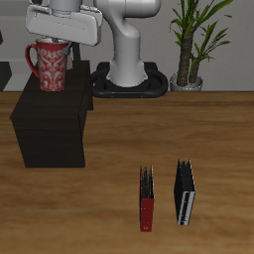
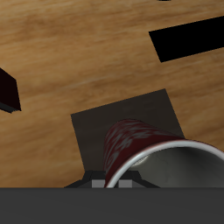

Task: Place the yellow book upright on top of the shelf and place the red mug on top of the shelf

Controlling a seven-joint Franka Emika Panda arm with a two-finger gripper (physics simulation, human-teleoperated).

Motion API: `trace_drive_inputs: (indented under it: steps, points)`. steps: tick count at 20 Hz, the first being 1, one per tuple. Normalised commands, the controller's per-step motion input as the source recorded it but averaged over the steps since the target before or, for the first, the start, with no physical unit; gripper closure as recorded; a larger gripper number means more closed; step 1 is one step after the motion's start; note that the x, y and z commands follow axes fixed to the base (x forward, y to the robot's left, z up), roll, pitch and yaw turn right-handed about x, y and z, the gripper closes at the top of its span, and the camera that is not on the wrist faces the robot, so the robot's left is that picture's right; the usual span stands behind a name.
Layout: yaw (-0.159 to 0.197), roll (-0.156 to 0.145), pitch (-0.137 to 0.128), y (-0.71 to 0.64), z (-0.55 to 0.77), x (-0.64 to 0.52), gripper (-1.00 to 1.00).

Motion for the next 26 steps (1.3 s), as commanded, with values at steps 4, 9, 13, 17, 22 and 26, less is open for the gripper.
trace_drive_inputs:
  steps: [4,9,13,17,22,26]
  points:
    - [0.001,0.011,0.069,-0.14,-0.17,0.22,1.0]
    - [-0.035,0.004,0.118,-0.17,-0.35,0.34,1.0]
    - [0.015,0.025,0.11,0.06,-0.38,0.17,1.0]
    - [-0.023,-0.004,0.028,0.04,-0.13,0.04,-1.0]
    - [0.031,-0.011,-0.061,0.05,0.23,-0.19,-1.0]
    - [0.016,0.013,-0.048,0.11,0.27,-0.24,-1.0]
